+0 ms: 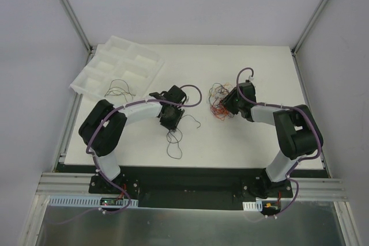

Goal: Untangle the cables

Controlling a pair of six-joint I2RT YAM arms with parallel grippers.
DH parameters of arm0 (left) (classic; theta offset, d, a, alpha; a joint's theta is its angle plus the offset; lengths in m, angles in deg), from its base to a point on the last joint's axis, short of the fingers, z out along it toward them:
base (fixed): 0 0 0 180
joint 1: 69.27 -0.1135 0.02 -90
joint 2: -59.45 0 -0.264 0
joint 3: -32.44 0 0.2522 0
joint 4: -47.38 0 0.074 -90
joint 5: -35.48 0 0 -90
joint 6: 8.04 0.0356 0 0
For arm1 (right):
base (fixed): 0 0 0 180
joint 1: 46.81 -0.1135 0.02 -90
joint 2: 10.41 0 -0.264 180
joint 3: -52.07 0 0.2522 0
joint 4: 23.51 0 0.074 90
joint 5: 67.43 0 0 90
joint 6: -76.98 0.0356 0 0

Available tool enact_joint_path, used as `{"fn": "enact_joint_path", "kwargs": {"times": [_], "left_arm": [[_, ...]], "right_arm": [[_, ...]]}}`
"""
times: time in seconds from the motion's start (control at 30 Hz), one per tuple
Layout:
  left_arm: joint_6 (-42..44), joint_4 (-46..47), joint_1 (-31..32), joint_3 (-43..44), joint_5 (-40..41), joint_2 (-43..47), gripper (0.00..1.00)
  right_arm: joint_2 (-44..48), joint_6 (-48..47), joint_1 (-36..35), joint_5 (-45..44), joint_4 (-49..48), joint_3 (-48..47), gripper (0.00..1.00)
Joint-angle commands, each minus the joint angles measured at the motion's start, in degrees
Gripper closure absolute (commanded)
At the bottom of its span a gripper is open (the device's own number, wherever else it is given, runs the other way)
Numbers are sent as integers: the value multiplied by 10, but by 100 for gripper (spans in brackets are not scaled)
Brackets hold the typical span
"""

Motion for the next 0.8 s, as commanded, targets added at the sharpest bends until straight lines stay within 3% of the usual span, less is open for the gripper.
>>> {"fn": "enact_joint_path", "kwargs": {"times": [0.0, 0.07, 0.1, 0.3, 0.43, 0.63, 0.77], "left_arm": [[-33, -5, 8, -6, 80, -9, 83], [-33, -5, 8, -3, 108, 1, 99], [-31, -5, 8, -3, 117, 8, 100], [11, -5, -5, 26, 185, 72, 100], [35, -1, -46, 61, 191, 116, 100], [39, 65, -151, 106, 100, 139, 100], [57, 156, -198, 114, 89, 142, 100]], "right_arm": [[-6, -6, -3, 9, -9, -16, 62], [-6, -7, -3, 11, -8, -16, 62], [-5, -7, -2, 10, -9, -16, 62], [-8, -7, -2, 13, -10, -17, 62], [-11, -7, -3, 16, -11, -18, 62], [-26, -7, -2, 26, -10, -31, 62], [-33, -7, -2, 28, -11, -35, 61]]}}
